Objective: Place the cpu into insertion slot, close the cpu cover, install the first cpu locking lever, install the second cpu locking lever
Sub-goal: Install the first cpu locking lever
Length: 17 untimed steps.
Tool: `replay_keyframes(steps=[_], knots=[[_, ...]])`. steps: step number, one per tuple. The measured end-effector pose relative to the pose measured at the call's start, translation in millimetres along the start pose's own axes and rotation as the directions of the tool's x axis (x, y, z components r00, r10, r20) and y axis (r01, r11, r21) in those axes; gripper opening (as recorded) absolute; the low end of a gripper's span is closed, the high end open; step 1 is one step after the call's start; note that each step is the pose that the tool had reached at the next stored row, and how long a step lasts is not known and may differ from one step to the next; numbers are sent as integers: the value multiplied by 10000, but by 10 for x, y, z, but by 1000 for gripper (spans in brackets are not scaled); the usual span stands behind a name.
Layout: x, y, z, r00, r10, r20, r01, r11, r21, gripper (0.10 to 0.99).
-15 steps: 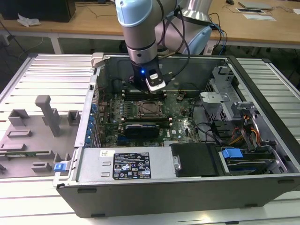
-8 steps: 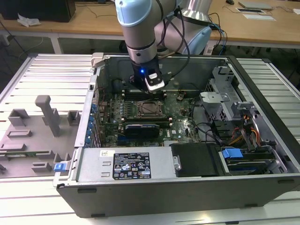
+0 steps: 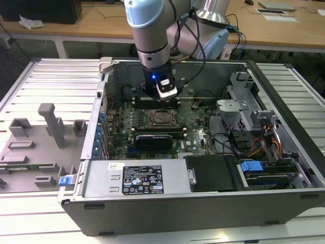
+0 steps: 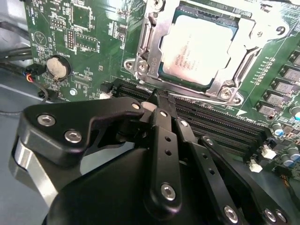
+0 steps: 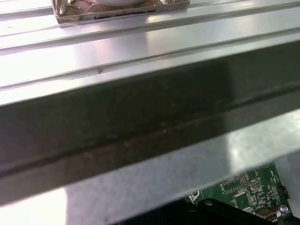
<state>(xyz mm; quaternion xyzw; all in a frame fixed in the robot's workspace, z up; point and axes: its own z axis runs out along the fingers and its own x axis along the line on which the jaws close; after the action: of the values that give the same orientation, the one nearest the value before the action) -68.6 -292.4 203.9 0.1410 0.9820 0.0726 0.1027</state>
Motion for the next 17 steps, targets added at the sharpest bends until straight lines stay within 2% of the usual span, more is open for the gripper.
replay_keyframes(steps=[7,17], knots=[[11,2,43,9997,201,144,-204,9996,215,106],[18,3,71,9994,274,203,-279,9994,220,106]])
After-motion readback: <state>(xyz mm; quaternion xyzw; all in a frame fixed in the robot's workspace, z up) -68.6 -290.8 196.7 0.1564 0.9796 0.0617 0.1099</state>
